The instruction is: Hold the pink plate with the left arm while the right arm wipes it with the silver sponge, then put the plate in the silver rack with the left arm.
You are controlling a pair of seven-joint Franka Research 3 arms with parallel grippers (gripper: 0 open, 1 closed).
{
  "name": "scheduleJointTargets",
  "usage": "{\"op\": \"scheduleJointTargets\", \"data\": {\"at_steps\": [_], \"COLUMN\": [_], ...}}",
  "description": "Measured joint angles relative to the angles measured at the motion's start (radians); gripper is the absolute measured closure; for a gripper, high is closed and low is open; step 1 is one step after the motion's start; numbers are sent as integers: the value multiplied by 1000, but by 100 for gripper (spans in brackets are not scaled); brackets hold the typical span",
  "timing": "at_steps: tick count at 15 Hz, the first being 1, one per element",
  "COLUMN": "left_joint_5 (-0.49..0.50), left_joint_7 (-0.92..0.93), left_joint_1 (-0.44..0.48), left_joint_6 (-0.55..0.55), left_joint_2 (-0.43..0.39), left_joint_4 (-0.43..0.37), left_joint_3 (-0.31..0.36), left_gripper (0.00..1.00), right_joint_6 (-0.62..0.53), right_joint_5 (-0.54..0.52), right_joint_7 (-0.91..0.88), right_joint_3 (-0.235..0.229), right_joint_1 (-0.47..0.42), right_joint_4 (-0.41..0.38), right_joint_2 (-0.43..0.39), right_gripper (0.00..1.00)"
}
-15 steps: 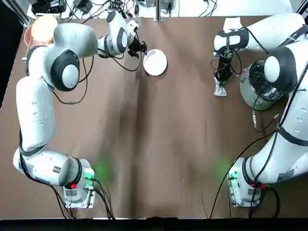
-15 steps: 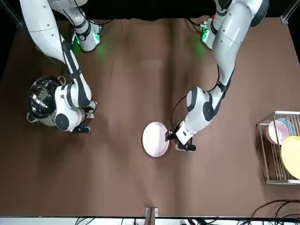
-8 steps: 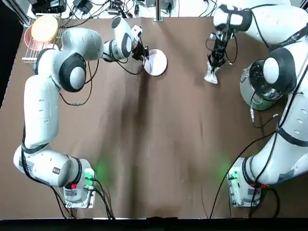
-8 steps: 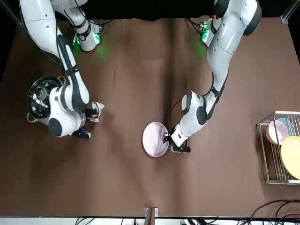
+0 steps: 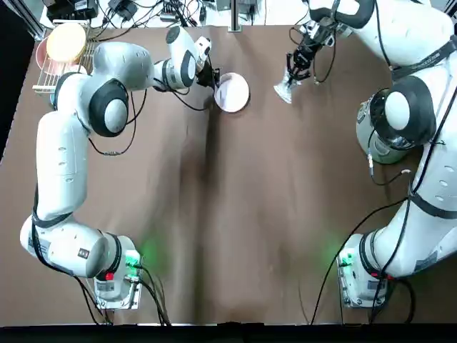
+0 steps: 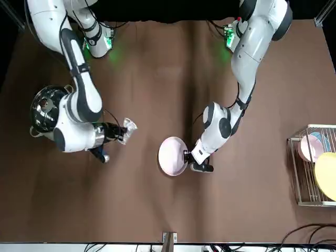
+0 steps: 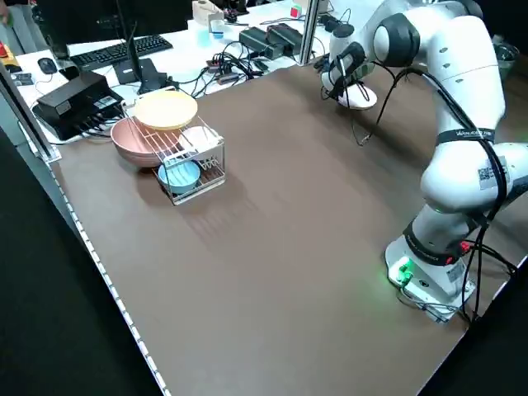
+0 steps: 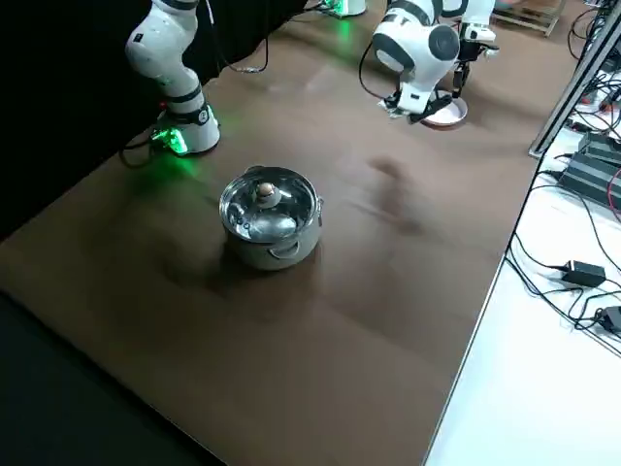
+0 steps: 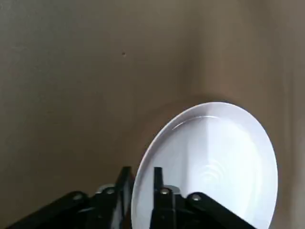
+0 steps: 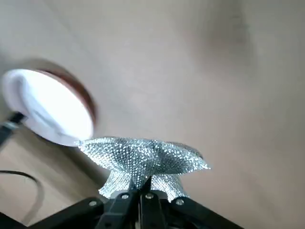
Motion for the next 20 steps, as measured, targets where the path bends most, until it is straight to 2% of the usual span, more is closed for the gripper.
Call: {"op": "scheduleJointTargets", "data": {"at_steps": [2, 5, 6, 9, 15, 20], "left_joint_5": [3, 4, 4, 5, 10, 76], "left_joint_7": [1, 2, 2, 5, 6, 4], "left_joint_1": [0, -2, -2, -2, -2, -11], "left_joint_6": [2, 5, 7, 8, 9, 10], "left_joint_2": [5, 9, 9, 10, 10, 10], "left_joint_4": [0, 0, 0, 0, 0, 1], "left_joint_3": [0, 0, 0, 0, 1, 1], "left_gripper": [89, 92, 98, 97, 97, 97], "right_joint_6": [96, 215, 273, 432, 511, 656], "right_joint_5": [64, 188, 222, 256, 260, 260], "right_joint_7": [52, 83, 91, 143, 286, 422], "right_joint_3": [1, 2, 2, 2, 2, 3], "right_joint_1": [46, 112, 133, 185, 214, 248], "right_joint_4": [-1, -2, 1, 26, 105, 195], "right_joint_2": [9, 61, 85, 158, 225, 330], "right_gripper": [98, 98, 98, 98, 98, 98]}}
